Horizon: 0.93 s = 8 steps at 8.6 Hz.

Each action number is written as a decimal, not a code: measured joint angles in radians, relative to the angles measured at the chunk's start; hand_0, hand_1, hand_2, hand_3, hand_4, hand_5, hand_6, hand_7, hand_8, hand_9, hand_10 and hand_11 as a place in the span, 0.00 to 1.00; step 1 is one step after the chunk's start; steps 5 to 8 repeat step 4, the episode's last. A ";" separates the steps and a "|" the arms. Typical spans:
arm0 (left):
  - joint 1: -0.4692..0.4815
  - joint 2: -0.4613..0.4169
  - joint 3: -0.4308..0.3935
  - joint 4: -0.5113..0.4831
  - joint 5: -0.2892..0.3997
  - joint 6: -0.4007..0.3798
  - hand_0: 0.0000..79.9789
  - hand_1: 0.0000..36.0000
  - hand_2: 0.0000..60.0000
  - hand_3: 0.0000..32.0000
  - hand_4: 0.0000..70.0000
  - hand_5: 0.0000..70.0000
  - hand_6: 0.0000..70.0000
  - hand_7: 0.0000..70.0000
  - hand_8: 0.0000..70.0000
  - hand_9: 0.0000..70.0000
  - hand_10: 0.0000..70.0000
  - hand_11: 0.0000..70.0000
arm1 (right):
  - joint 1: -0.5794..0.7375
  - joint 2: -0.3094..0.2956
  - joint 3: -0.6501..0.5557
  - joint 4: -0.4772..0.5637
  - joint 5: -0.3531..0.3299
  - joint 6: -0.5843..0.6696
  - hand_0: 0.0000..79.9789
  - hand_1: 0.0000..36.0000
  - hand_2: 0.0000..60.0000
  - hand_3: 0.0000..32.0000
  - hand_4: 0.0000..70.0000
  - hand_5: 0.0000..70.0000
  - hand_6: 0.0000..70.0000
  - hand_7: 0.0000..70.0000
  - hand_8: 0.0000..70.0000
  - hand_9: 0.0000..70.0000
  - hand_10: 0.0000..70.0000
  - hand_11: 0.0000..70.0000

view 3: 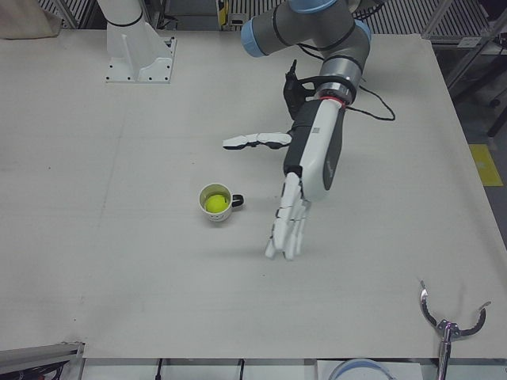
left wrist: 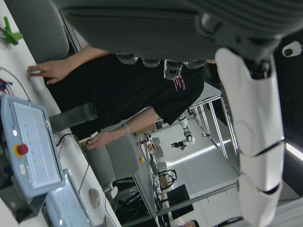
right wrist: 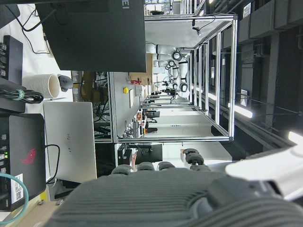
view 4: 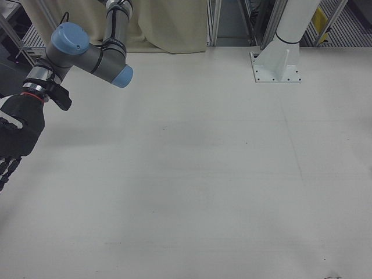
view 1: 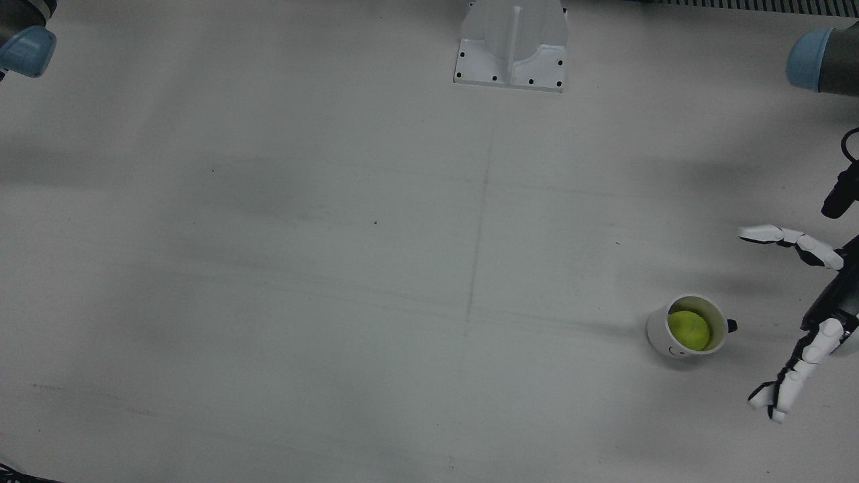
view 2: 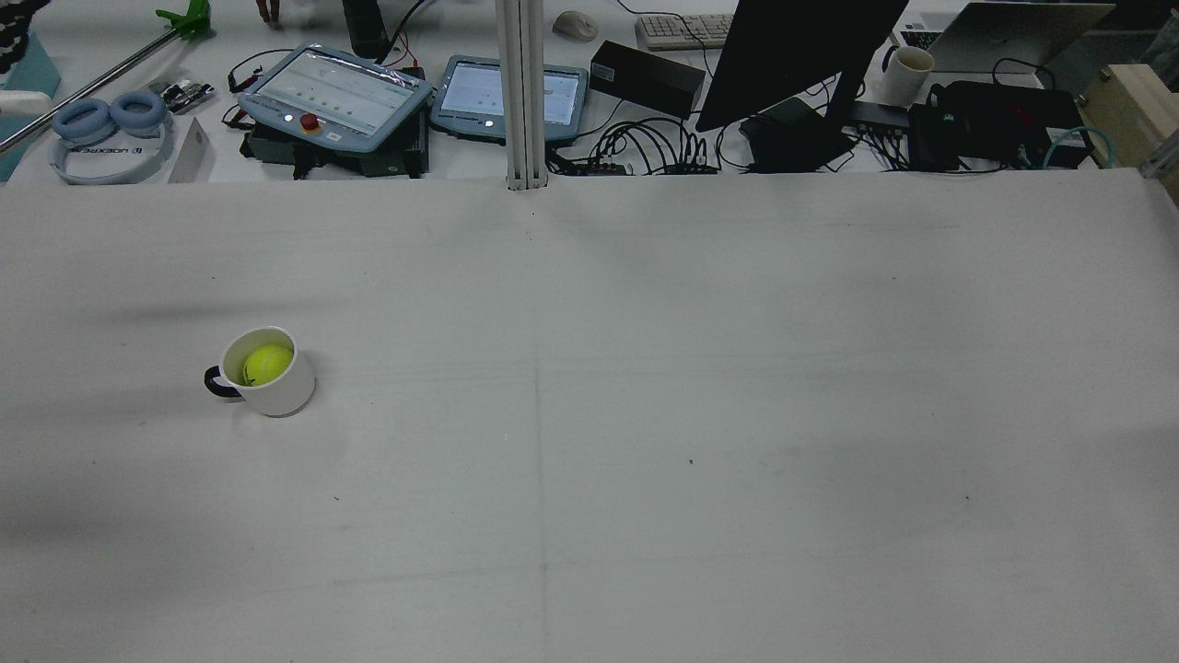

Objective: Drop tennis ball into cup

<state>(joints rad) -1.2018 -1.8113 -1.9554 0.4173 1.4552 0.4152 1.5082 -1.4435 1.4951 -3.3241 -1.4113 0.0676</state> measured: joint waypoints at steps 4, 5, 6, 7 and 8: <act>-0.154 -0.023 0.016 0.178 -0.001 -0.014 0.87 0.92 0.00 0.00 0.00 0.07 0.00 0.17 0.00 0.01 0.00 0.00 | 0.001 0.000 0.001 0.000 0.000 0.000 0.00 0.00 0.00 0.00 0.00 0.00 0.00 0.00 0.00 0.00 0.00 0.00; -0.154 -0.023 0.016 0.178 -0.001 -0.014 0.87 0.92 0.00 0.00 0.00 0.07 0.00 0.17 0.00 0.01 0.00 0.00 | 0.001 0.000 0.001 0.000 0.000 0.000 0.00 0.00 0.00 0.00 0.00 0.00 0.00 0.00 0.00 0.00 0.00 0.00; -0.154 -0.023 0.016 0.178 -0.001 -0.014 0.87 0.92 0.00 0.00 0.00 0.07 0.00 0.17 0.00 0.01 0.00 0.00 | 0.001 0.000 0.001 0.000 0.000 0.000 0.00 0.00 0.00 0.00 0.00 0.00 0.00 0.00 0.00 0.00 0.00 0.00; -0.154 -0.023 0.016 0.178 -0.001 -0.014 0.87 0.92 0.00 0.00 0.00 0.07 0.00 0.17 0.00 0.01 0.00 0.00 | 0.001 0.000 0.001 0.000 0.000 0.000 0.00 0.00 0.00 0.00 0.00 0.00 0.00 0.00 0.00 0.00 0.00 0.00; -0.154 -0.023 0.016 0.178 -0.001 -0.014 0.87 0.92 0.00 0.00 0.00 0.07 0.00 0.17 0.00 0.01 0.00 0.00 | 0.001 0.000 0.001 0.000 0.000 0.000 0.00 0.00 0.00 0.00 0.00 0.00 0.00 0.00 0.00 0.00 0.00 0.00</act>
